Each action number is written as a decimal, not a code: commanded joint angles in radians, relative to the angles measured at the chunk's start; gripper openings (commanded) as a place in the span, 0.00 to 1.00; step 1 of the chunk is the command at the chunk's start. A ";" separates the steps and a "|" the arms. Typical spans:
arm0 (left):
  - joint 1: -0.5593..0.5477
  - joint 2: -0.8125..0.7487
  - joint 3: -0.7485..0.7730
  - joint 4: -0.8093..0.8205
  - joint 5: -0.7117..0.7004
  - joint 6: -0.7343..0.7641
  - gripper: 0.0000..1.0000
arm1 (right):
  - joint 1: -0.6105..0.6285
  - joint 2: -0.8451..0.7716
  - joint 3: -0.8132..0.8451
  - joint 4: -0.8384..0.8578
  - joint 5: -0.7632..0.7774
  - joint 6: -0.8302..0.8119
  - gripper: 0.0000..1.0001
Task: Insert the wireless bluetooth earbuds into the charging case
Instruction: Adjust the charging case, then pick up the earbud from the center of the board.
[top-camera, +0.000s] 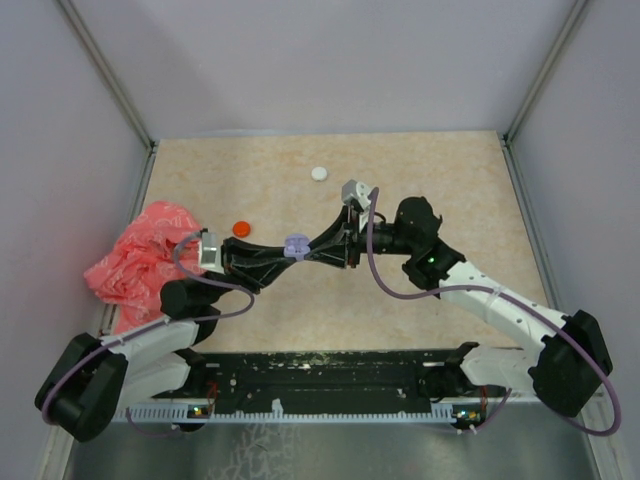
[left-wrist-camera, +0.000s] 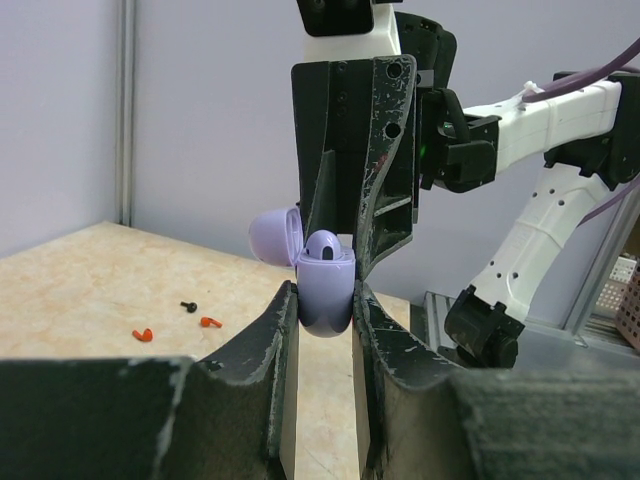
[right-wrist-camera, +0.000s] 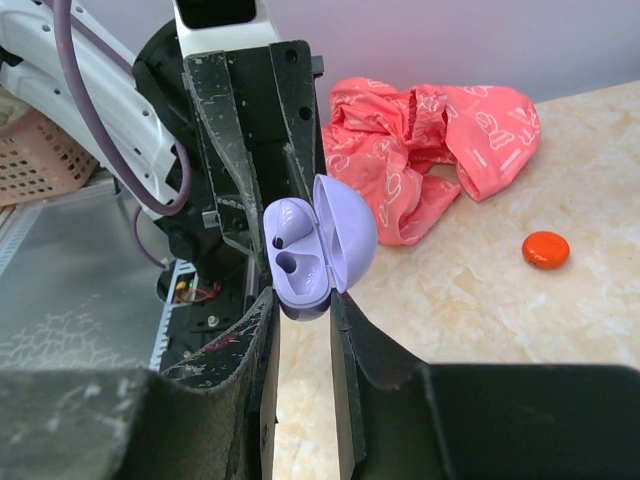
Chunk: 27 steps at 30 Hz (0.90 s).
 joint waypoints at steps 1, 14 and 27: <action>-0.008 0.022 0.027 0.266 0.053 -0.027 0.11 | 0.022 -0.014 0.063 -0.023 -0.046 -0.051 0.06; -0.008 0.066 0.062 0.266 0.177 -0.075 0.17 | 0.023 -0.028 0.113 -0.177 -0.052 -0.138 0.04; -0.007 0.107 0.091 0.266 0.262 -0.073 0.00 | 0.026 -0.015 0.139 -0.255 -0.049 -0.182 0.10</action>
